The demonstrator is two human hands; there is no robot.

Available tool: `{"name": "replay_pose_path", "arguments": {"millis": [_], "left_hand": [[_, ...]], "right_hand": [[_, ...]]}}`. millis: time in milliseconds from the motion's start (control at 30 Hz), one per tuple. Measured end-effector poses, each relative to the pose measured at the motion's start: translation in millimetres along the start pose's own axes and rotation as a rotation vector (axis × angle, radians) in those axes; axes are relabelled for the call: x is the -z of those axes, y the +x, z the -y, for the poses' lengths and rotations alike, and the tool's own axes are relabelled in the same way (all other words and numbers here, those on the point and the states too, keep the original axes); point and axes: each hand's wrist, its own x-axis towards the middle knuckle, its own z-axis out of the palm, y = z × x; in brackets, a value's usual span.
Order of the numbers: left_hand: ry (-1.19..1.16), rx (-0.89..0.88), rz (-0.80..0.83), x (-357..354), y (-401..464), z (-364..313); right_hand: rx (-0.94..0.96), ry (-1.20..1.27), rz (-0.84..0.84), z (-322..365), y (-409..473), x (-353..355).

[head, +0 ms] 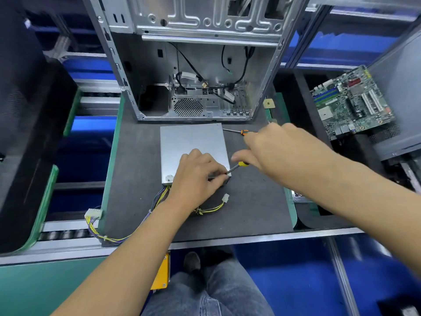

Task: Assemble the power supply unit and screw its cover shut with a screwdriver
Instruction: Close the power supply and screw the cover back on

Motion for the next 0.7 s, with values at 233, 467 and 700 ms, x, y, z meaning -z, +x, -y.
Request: {"name": "replay_pose_path", "arguments": {"millis": [233,467,700], "left_hand": [[-0.014,0.020,0.011,-1.4,1.7,2.5],[-0.012,0.040,0.023,-0.3,1.9,-0.5],[-0.022,0.099,0.068,0.5,4.0,-0.7]], "right_hand": [[0.132,0.102,-0.100,-4.8,-13.9,-11.5],[0.248,0.293,-0.092,-6.2,-9.9,-3.0],[0.128,-0.029,-0.084,1.6,9.7,10.3]]}}
